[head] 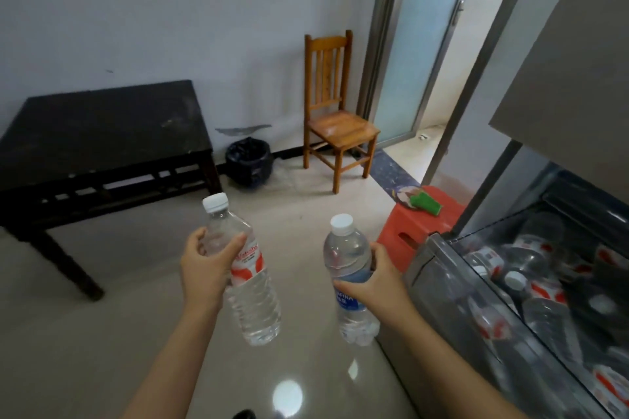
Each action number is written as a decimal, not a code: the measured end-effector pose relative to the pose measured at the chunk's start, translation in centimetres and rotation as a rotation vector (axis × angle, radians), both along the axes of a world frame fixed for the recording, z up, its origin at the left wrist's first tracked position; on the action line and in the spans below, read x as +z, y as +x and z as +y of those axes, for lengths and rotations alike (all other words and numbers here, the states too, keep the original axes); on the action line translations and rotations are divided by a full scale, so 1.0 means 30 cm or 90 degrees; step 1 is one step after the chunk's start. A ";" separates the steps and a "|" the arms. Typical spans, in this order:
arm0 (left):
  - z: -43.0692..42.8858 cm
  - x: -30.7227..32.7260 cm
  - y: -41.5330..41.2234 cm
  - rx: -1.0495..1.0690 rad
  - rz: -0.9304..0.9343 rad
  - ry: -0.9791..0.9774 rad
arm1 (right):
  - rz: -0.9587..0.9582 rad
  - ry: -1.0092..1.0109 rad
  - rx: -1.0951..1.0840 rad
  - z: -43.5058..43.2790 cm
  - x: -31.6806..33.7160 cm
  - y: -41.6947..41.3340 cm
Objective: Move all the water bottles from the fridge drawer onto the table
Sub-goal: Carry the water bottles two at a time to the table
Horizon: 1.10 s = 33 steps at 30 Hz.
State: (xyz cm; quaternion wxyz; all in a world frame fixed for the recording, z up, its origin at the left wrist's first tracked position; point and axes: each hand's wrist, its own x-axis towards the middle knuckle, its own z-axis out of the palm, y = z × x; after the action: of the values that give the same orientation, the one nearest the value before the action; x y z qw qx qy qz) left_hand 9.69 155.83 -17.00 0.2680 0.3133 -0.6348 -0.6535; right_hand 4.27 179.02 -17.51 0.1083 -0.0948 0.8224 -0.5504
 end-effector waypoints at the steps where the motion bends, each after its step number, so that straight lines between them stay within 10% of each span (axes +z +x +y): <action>1: -0.036 -0.002 0.028 0.022 0.000 -0.007 | 0.006 0.008 0.027 -0.041 0.011 -0.005; 33: -1.182 0.045 1.396 0.503 -0.047 -0.044 | -0.016 -0.070 0.525 -1.601 0.129 0.801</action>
State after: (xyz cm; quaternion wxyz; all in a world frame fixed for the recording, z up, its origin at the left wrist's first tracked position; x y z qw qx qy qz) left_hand 51.56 120.38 -15.65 0.4865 0.5472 -0.4962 -0.4665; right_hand 28.30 130.99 -13.65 0.3244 -0.4151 0.6834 -0.5053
